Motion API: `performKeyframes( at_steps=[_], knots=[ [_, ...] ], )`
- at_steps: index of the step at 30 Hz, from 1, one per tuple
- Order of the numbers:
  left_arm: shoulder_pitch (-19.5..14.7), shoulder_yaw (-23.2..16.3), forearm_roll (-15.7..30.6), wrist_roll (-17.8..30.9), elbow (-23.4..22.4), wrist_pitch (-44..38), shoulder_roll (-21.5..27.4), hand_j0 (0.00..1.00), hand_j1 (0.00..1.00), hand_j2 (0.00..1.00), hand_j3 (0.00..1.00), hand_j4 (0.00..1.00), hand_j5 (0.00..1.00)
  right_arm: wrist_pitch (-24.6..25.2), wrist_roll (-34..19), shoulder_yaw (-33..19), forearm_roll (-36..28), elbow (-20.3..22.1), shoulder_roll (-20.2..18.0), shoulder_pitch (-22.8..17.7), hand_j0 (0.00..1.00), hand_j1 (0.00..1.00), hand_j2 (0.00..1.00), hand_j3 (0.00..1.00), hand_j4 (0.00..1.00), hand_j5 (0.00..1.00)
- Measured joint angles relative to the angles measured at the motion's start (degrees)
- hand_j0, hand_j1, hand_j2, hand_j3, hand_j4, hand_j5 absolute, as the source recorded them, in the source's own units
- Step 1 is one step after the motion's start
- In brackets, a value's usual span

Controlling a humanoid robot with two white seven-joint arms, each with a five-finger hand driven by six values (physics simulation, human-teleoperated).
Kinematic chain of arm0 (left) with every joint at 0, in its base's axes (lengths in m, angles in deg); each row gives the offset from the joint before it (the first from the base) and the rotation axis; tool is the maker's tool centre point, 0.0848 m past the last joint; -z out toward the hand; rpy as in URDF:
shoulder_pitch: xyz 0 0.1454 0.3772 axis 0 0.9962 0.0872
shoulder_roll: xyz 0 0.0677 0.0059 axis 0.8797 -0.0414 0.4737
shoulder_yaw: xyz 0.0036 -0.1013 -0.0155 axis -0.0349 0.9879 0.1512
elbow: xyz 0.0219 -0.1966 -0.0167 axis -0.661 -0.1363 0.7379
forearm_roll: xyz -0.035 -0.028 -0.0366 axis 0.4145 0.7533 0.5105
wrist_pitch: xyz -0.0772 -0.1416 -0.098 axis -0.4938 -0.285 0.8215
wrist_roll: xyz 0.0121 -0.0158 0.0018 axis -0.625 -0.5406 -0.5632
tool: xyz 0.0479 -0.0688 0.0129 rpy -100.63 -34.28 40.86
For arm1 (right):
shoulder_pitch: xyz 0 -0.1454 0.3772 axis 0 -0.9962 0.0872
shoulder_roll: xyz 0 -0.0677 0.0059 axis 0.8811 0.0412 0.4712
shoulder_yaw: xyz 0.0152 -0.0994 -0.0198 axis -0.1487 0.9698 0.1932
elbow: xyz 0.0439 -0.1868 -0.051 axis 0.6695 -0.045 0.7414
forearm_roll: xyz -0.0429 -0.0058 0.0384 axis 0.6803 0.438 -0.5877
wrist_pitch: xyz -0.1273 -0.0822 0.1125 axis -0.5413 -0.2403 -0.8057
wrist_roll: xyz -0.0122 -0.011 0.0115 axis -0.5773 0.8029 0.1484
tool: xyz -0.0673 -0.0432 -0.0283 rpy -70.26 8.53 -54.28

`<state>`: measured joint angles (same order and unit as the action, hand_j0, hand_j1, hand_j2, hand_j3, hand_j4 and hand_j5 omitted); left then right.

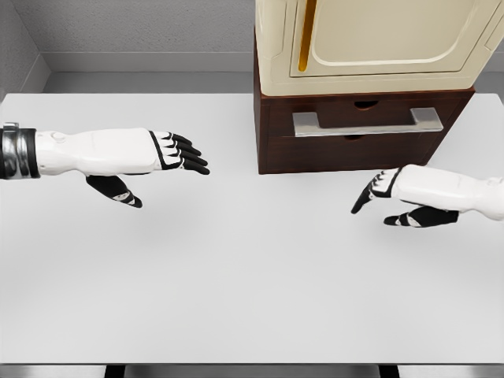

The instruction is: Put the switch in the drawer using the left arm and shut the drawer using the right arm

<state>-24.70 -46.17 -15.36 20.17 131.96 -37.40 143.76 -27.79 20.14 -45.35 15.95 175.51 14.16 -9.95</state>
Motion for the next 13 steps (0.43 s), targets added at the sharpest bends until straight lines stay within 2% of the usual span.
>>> performKeyframes(
  at_steps=[4, 13],
  knots=[
    [0.1, -0.1, 0.1, -0.1, -0.2, 0.0, 0.1, 1.0, 1.0, 1.0, 1.0, 1.0, 1.0, 0.0, 0.0, 0.1, 0.2, 2.3, -0.5, -0.4, 1.0, 1.0, 1.0, 1.0, 1.0, 1.0],
    [1.1, -0.9, -0.1, -0.1, -0.4, 0.0, 0.1, 1.0, 1.0, 1.0, 1.0, 1.0, 1.0, 0.0, 0.0, 0.3, 0.2, 3.1, -0.7, -0.4, 1.0, 1.0, 1.0, 1.0, 1.0, 1.0]
  ],
)
